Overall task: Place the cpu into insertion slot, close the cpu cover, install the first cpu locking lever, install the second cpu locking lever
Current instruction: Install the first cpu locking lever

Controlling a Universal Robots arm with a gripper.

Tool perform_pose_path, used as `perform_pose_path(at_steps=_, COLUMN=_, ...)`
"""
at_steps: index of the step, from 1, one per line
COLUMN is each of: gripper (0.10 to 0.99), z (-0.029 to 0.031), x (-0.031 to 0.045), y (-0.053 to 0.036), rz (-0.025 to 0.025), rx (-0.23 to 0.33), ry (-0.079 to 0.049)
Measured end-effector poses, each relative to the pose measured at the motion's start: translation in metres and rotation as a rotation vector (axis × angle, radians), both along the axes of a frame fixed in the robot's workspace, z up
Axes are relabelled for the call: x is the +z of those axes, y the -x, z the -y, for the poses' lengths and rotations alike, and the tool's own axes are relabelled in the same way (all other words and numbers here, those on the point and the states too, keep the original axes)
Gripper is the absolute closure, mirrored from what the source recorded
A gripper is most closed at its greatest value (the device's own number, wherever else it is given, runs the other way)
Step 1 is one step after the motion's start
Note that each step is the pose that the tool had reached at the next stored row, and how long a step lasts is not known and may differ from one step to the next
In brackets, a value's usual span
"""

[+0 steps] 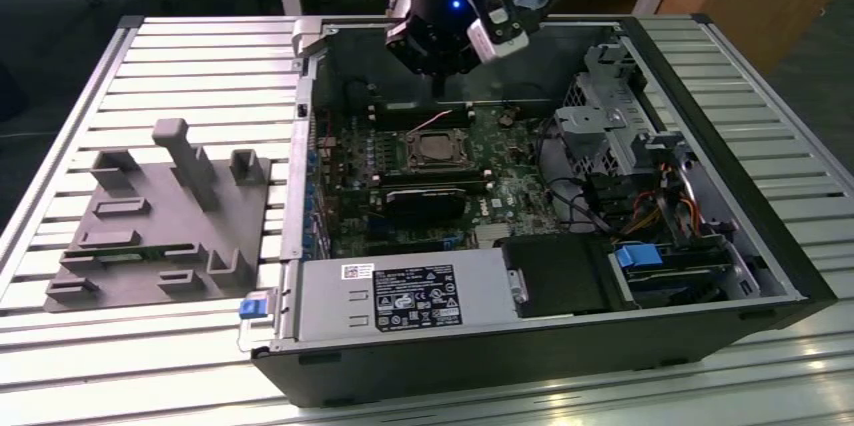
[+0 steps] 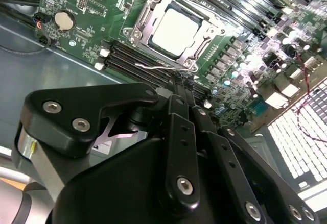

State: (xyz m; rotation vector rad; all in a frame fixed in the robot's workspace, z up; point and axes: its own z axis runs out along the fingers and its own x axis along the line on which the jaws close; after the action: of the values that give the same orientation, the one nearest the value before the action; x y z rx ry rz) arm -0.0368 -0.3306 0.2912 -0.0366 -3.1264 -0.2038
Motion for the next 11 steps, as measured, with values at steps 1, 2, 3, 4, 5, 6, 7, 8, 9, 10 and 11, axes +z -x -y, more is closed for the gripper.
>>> perform_pose_path(at_steps=1, gripper=0.980, z=-0.0006, x=-0.0013, y=0.0000, rz=0.0000, rx=0.000, ry=0.000)
perform_pose_path(at_steps=2, gripper=0.980, z=-0.0011, x=-0.0025, y=0.0000, rz=-0.0001, rx=0.000, ry=0.000)
perform_pose_path(at_steps=3, gripper=0.980, z=-0.0014, x=-0.0037, y=-0.0001, rz=-0.0001, rx=0.000, ry=0.000)
perform_pose_path(at_steps=4, gripper=0.980, z=-0.0015, x=-0.0048, y=-0.0001, rz=-0.0001, rx=0.000, ry=0.000)
perform_pose_path(at_steps=5, gripper=0.980, z=-0.0015, x=-0.0051, y=-0.0001, rz=-0.0001, rx=0.000, ry=0.000)
perform_pose_path(at_steps=6, gripper=0.980, z=-0.0015, x=-0.0051, y=0.0000, rz=-0.0002, rx=0.000, ry=0.000)
perform_pose_path(at_steps=7, gripper=0.980, z=-0.0015, x=-0.0051, y=0.0000, rz=-0.0002, rx=0.000, ry=0.000)
perform_pose_path(at_steps=8, gripper=0.980, z=-0.0015, x=-0.0052, y=0.0000, rz=-0.0002, rx=0.000, ry=0.000)
perform_pose_path(at_steps=9, gripper=0.980, z=-0.0020, x=-0.0056, y=0.0000, rz=0.0000, rx=0.000, ry=0.000)
perform_pose_path(at_steps=10, gripper=0.980, z=-0.0027, x=-0.0061, y=0.0000, rz=0.0000, rx=0.000, ry=0.000)
perform_pose_path(at_steps=11, gripper=0.980, z=-0.0034, x=-0.0067, y=0.0000, rz=0.0000, rx=0.000, ry=0.000)
